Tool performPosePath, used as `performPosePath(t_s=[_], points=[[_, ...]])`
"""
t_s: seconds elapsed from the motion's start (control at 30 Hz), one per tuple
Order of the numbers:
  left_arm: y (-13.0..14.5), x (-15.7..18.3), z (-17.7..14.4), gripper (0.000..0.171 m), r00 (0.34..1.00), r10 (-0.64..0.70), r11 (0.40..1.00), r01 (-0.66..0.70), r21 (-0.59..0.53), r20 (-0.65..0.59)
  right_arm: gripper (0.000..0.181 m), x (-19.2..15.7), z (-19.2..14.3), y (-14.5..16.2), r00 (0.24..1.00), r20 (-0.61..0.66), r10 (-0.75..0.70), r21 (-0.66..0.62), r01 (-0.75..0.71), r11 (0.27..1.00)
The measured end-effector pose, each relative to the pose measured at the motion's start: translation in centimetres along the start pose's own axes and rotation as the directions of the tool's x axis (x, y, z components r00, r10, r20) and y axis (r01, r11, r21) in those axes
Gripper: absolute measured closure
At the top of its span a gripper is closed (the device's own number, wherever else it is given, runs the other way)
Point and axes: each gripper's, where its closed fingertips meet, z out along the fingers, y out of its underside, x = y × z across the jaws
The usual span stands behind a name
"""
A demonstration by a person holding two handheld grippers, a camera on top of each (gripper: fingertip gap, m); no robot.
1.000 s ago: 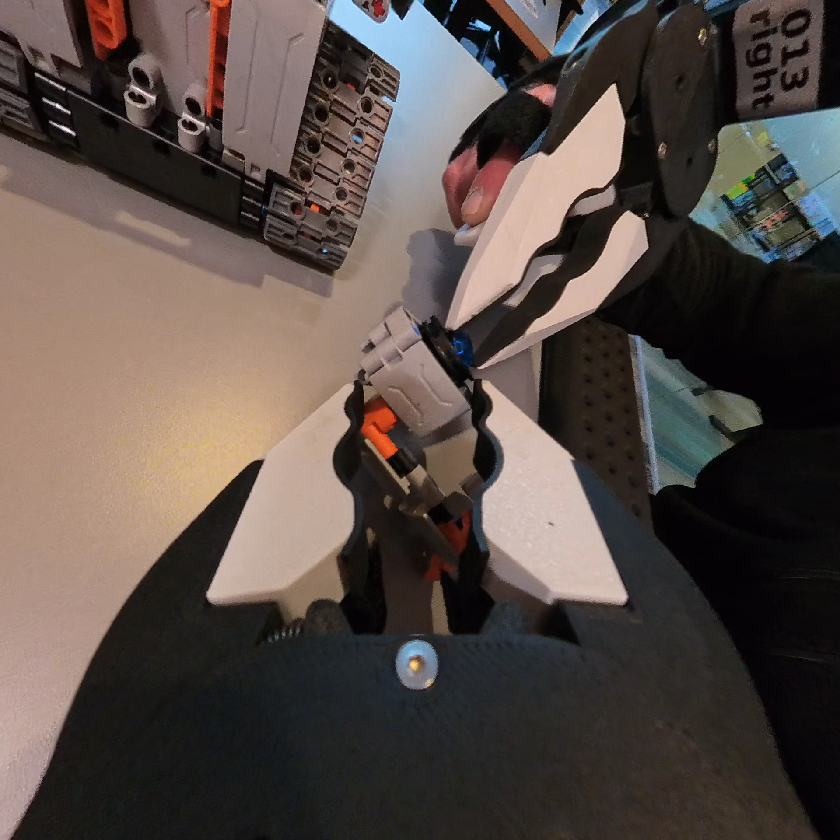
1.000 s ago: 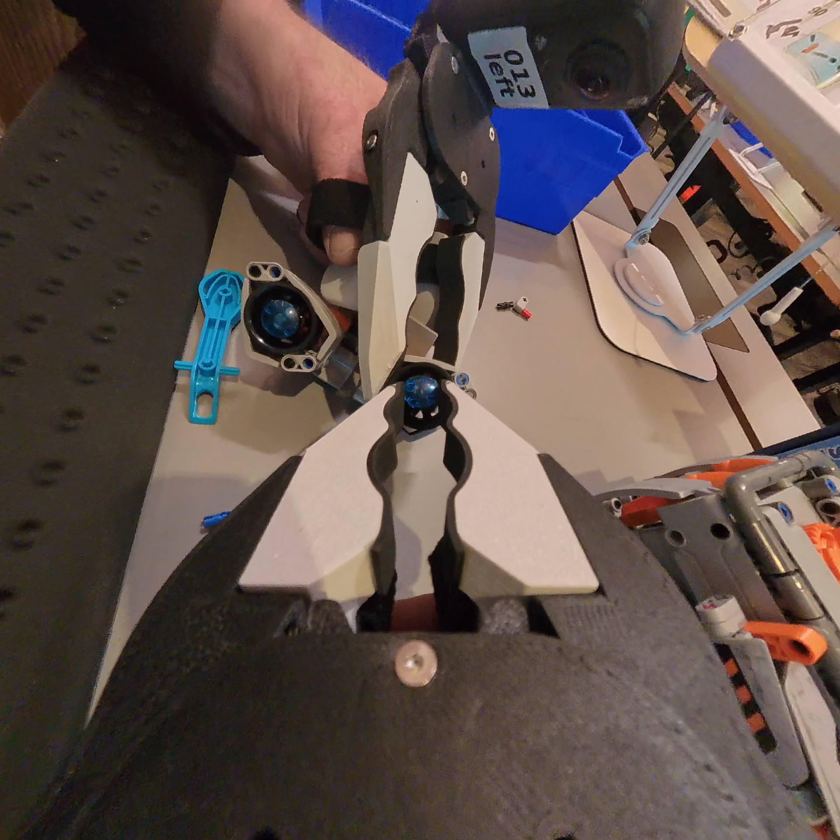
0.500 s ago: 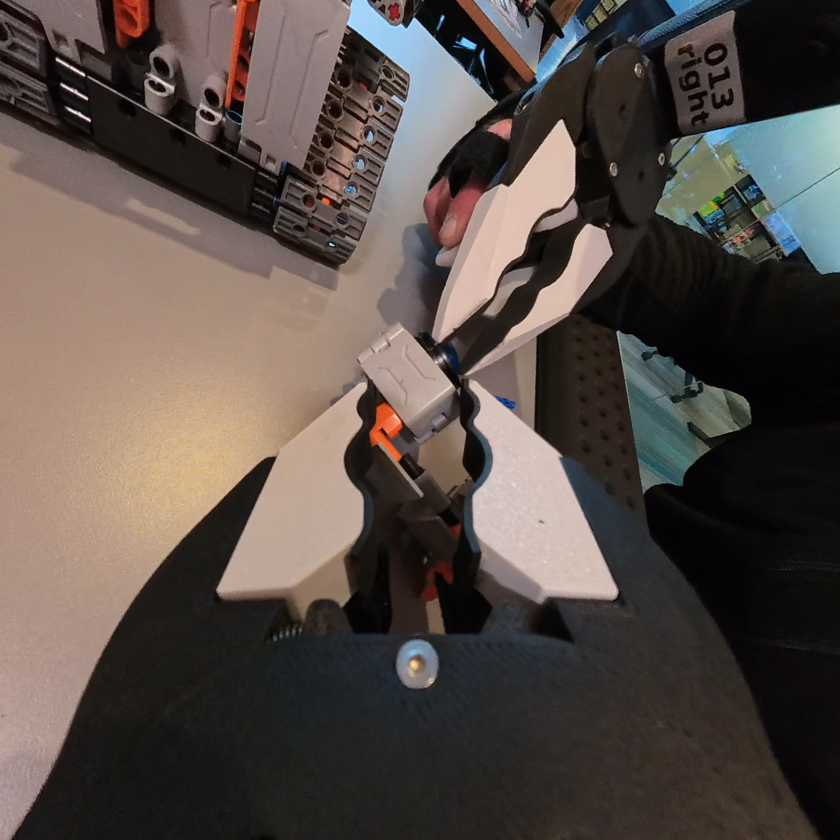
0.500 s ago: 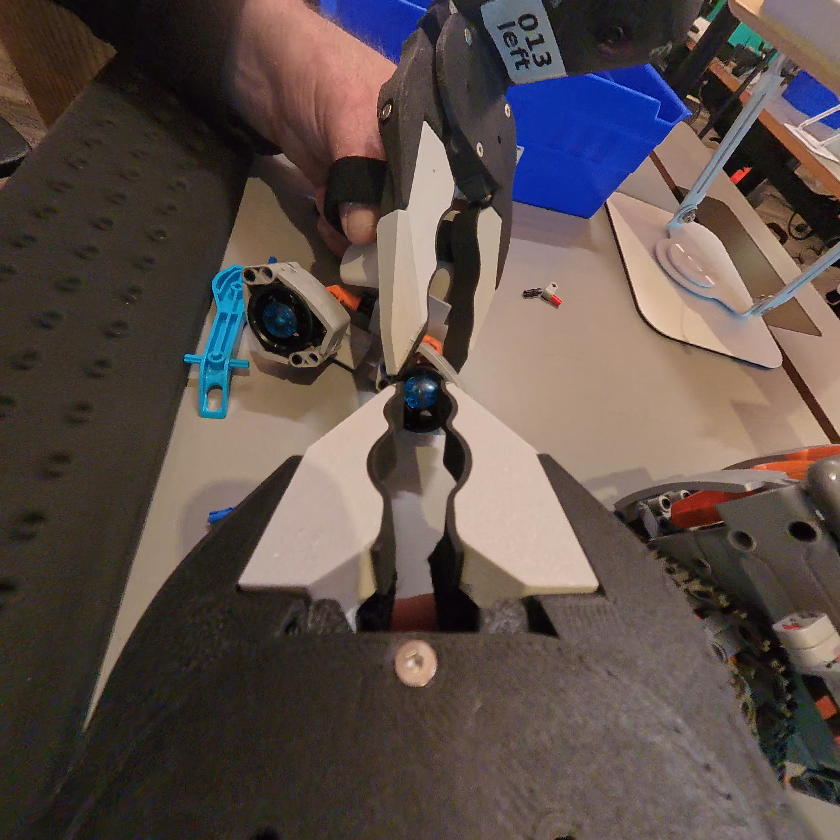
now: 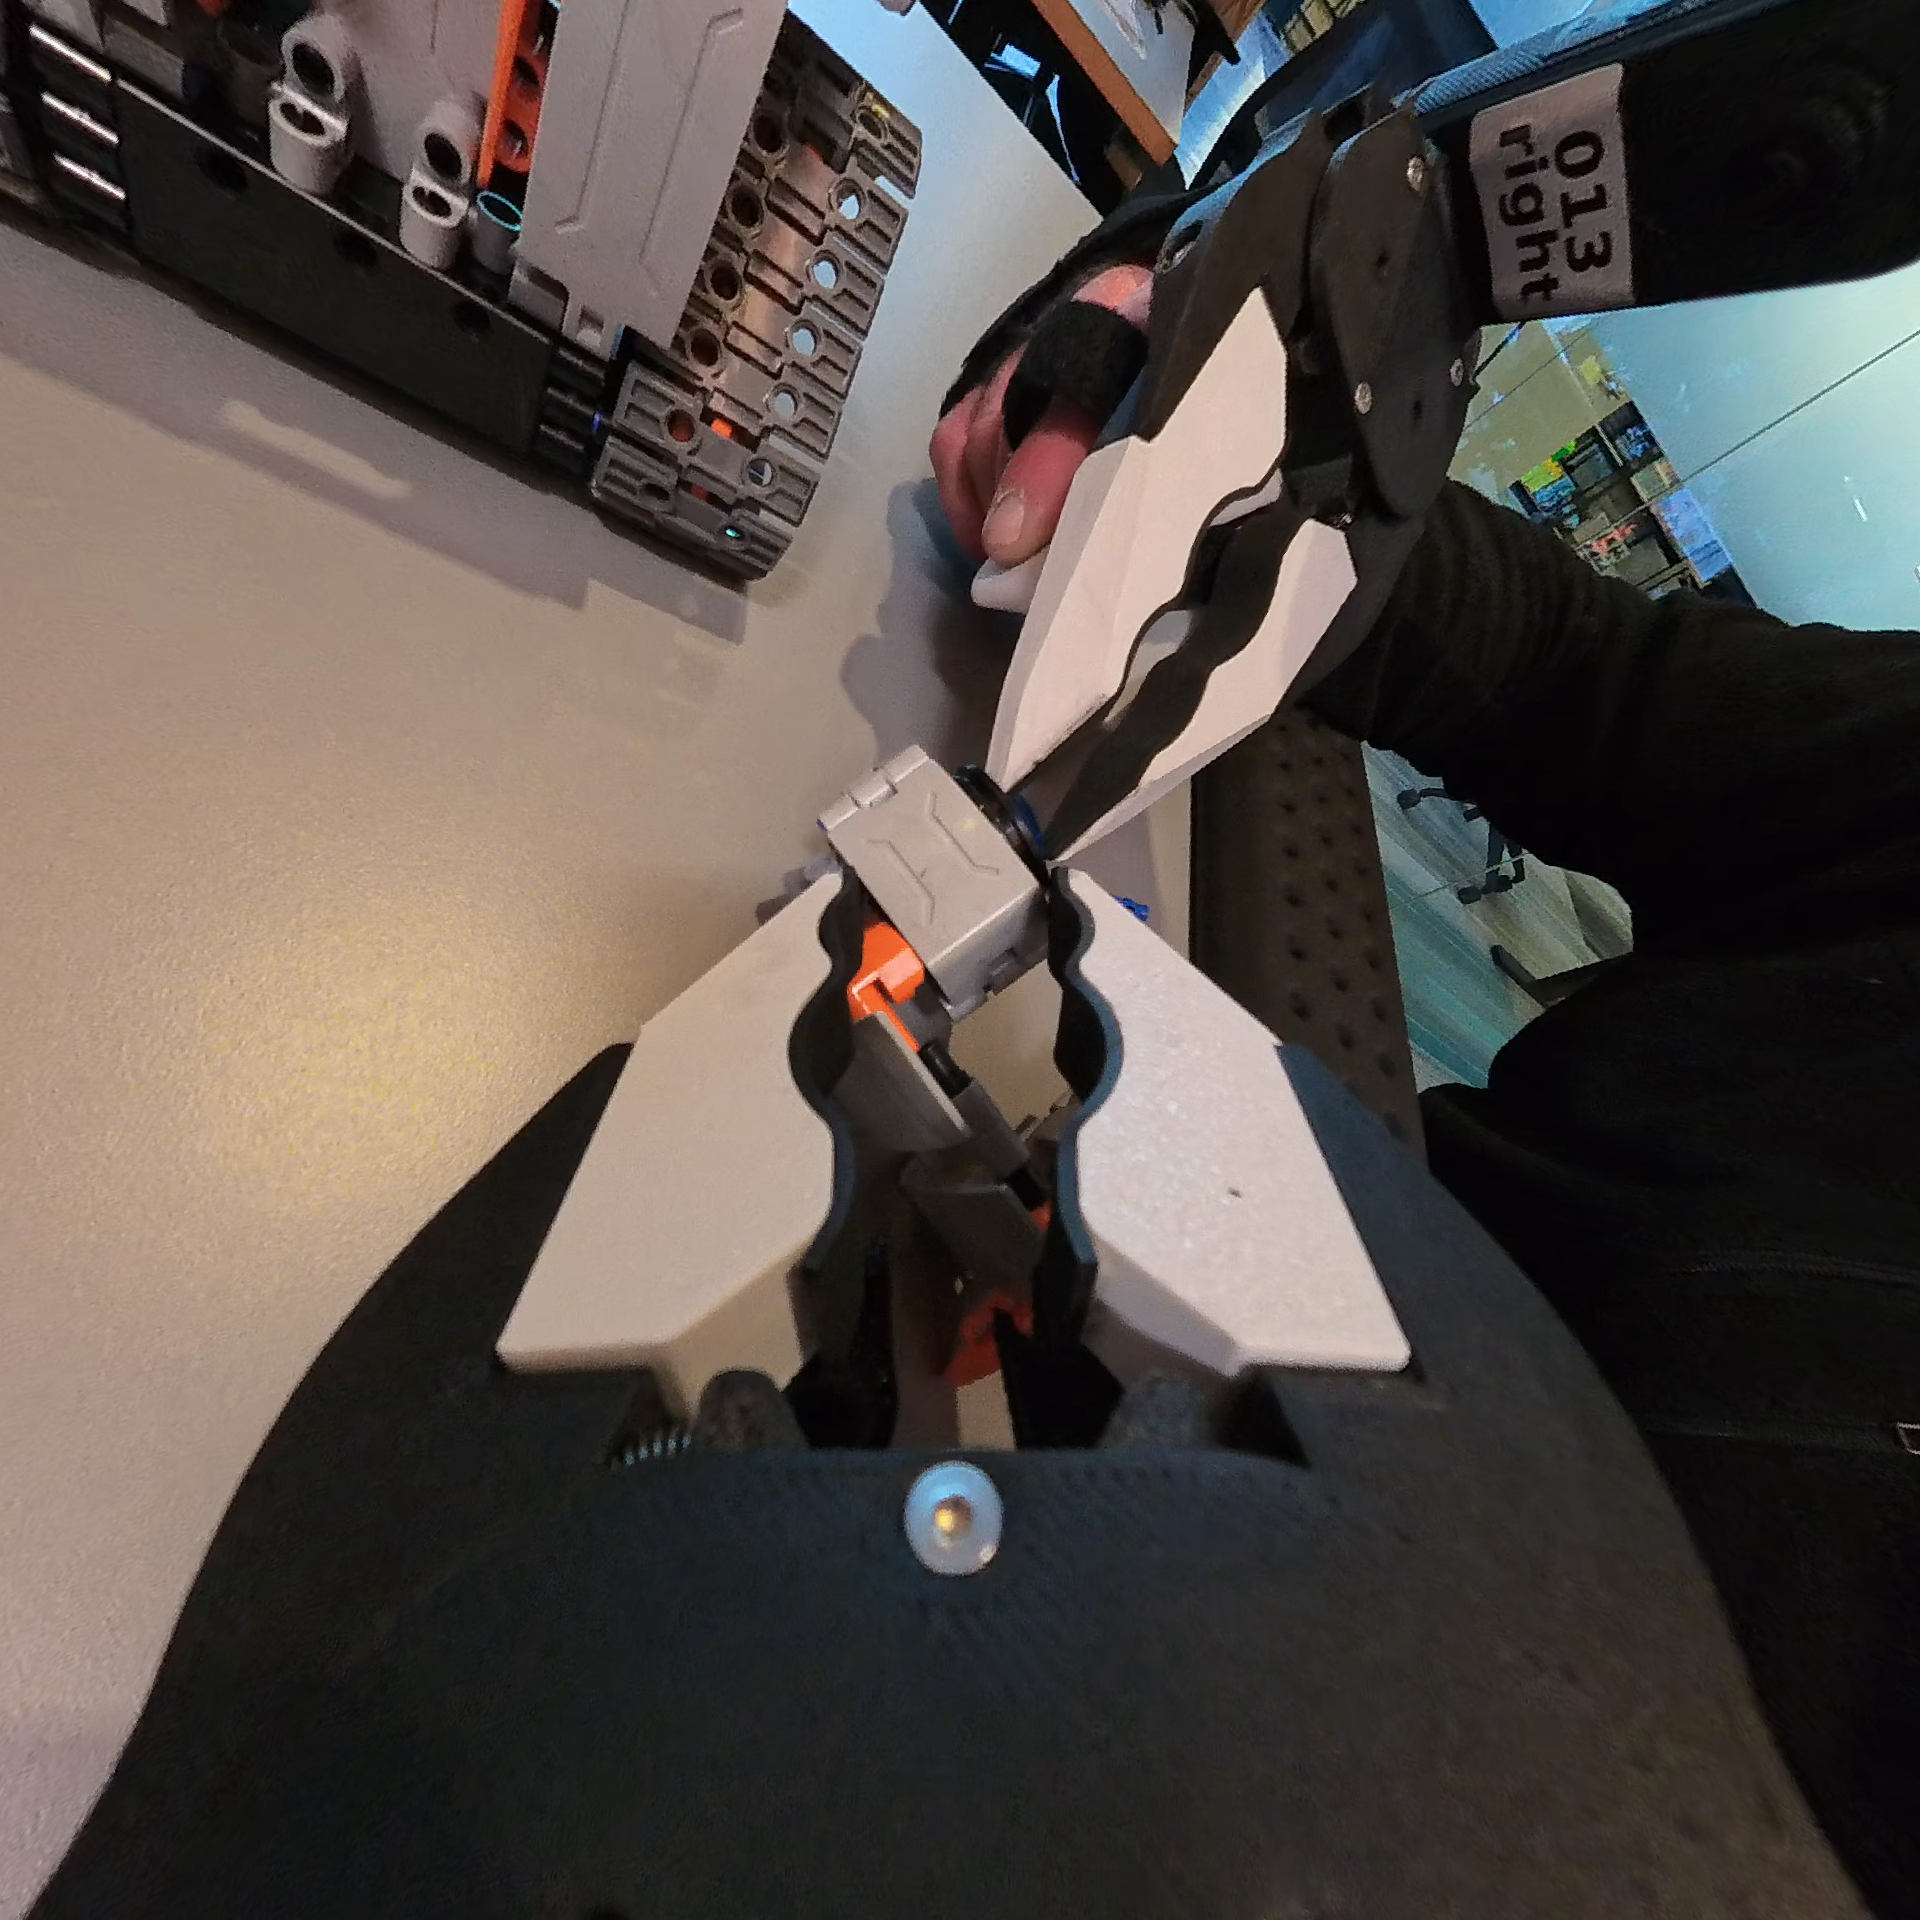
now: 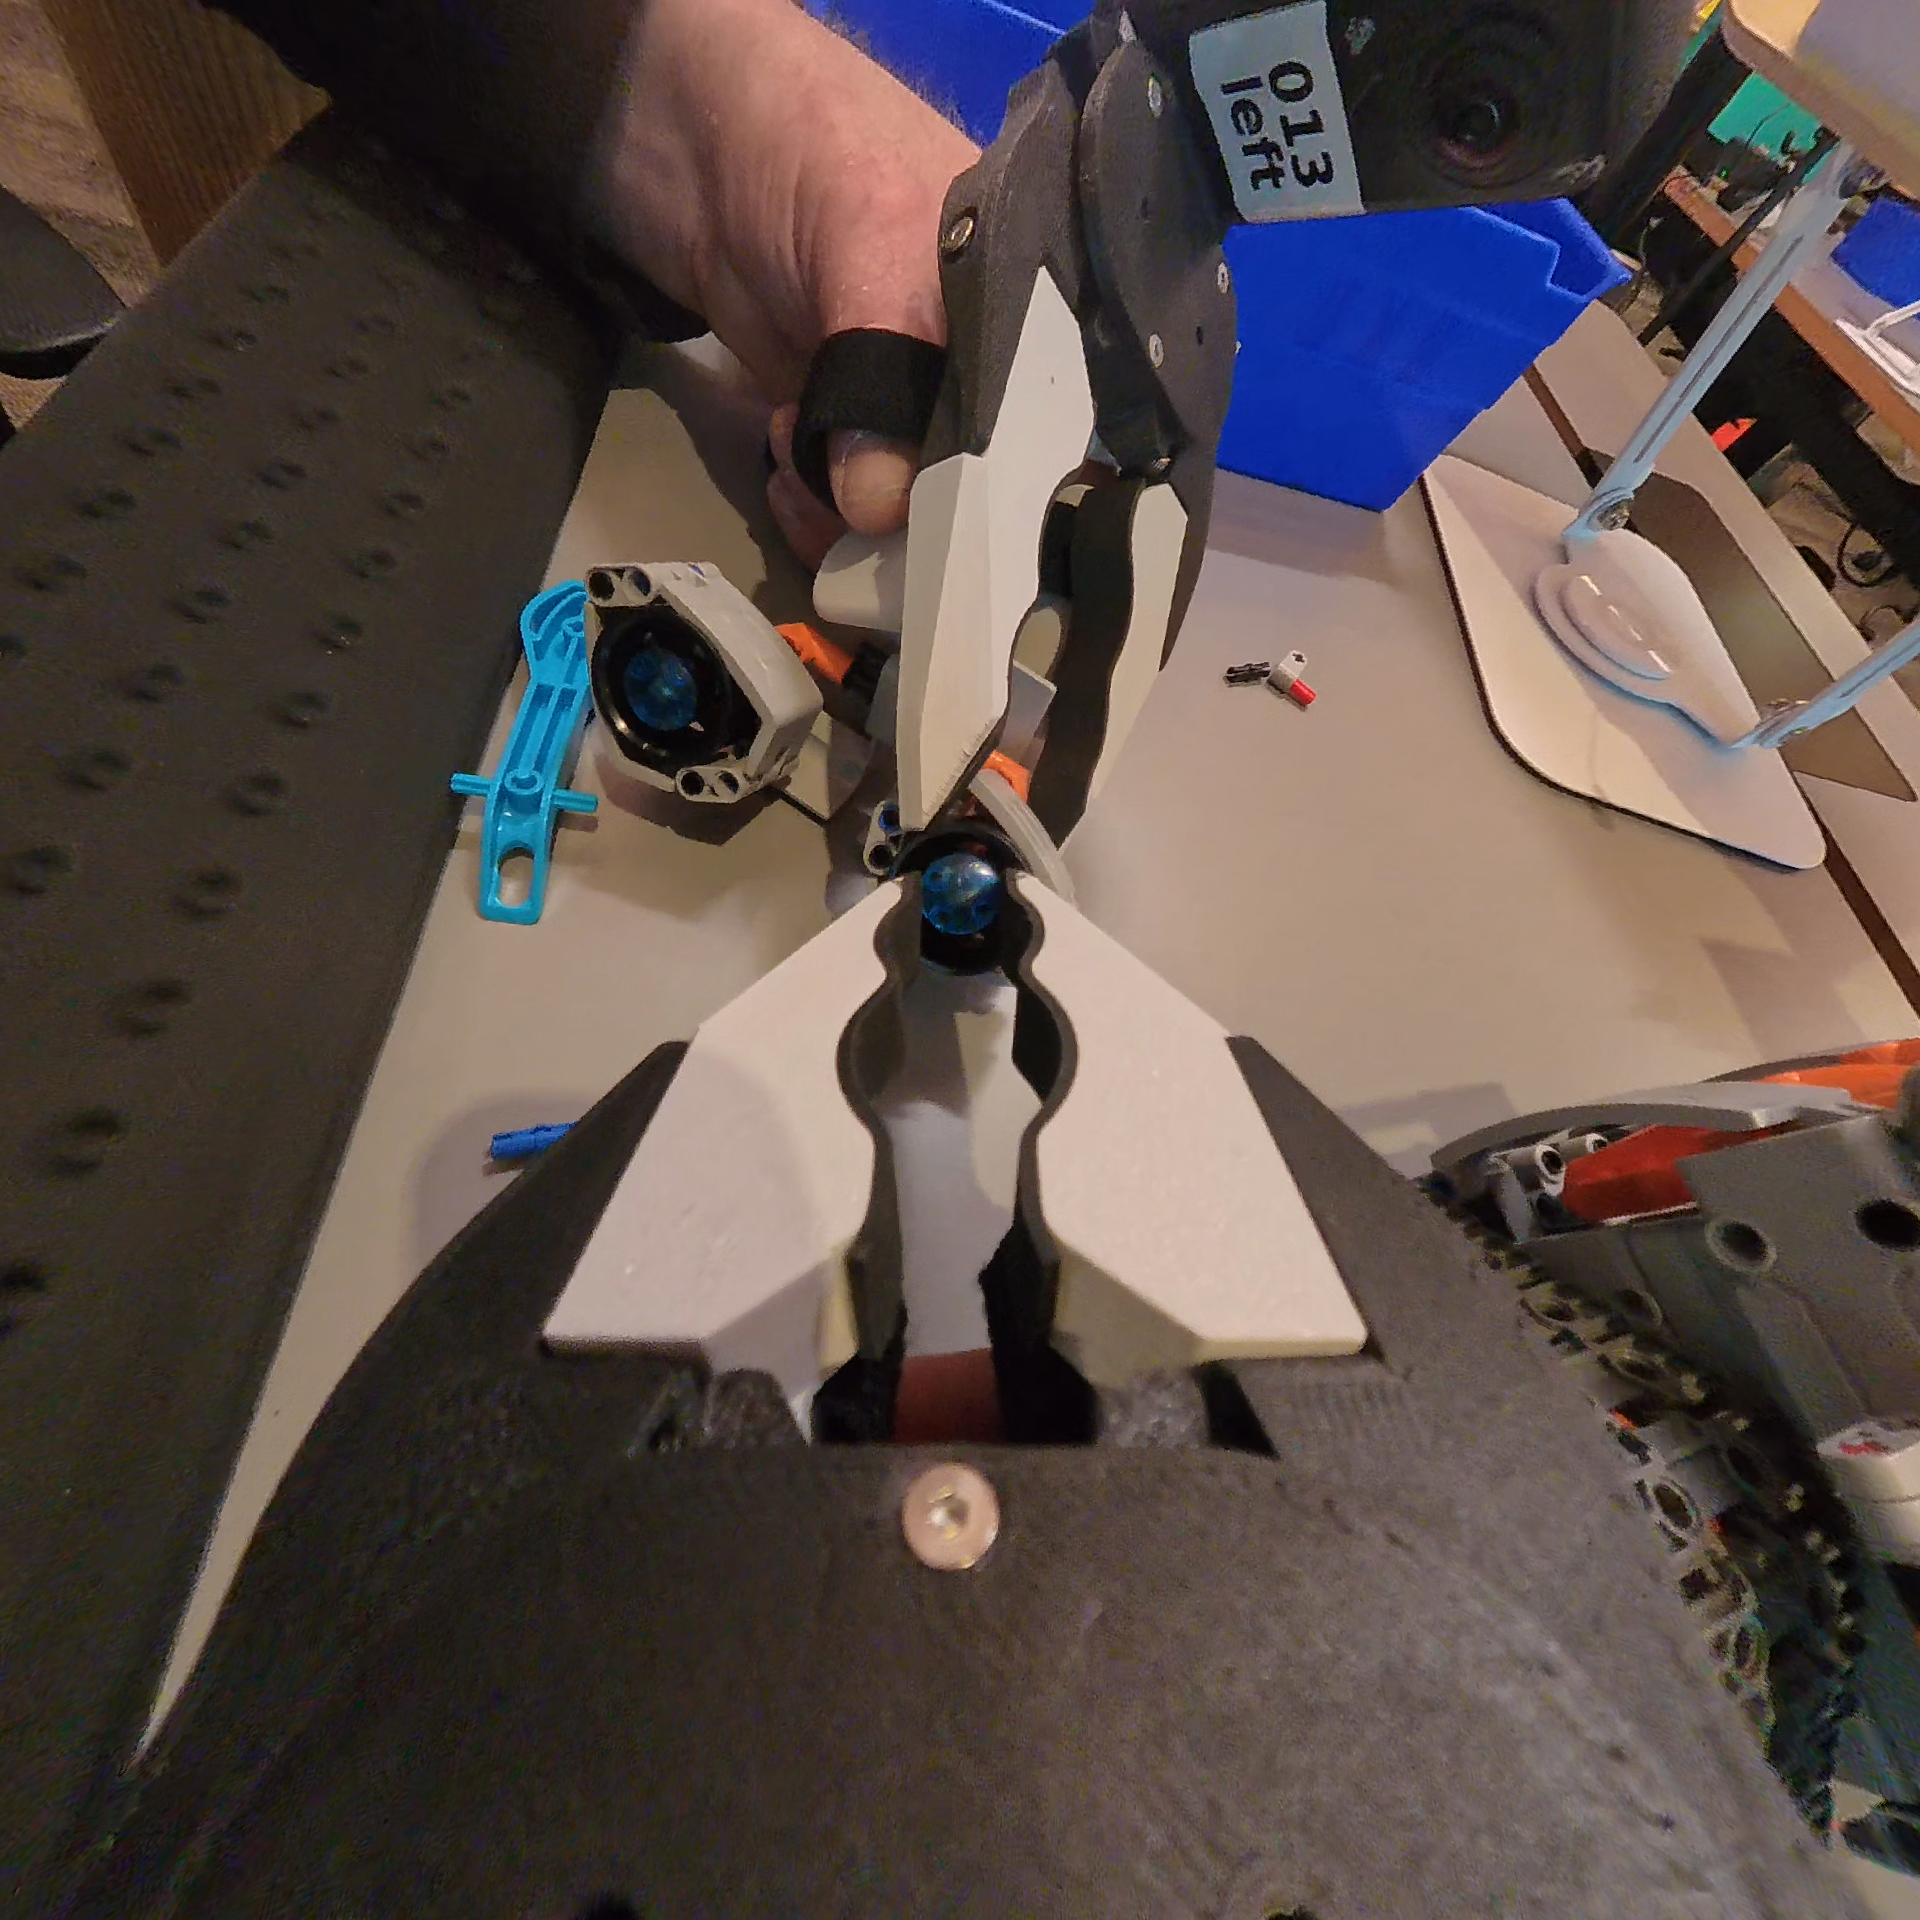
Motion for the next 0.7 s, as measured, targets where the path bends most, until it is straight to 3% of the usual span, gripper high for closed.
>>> performPosePath(t_s=[0.37, 0.7], points=[[0.1, 0.0, 0.1, 0.138, 1.000, -0.003, 1.000, 0.003, -0.010, -0.004, 0.169, -0.3, 0.0, 0.3, 1.000, 0.003, -0.027, -0.025, 0.027, 0.999], [0.4, -0.2, 0.3, 0.139, 1.000, -0.014, 0.999, 0.014, -0.030, 0.003, 0.169, -0.8, 0.2, 1.2, 0.976, -0.037, -0.213, -0.085, 0.210, 0.974]])
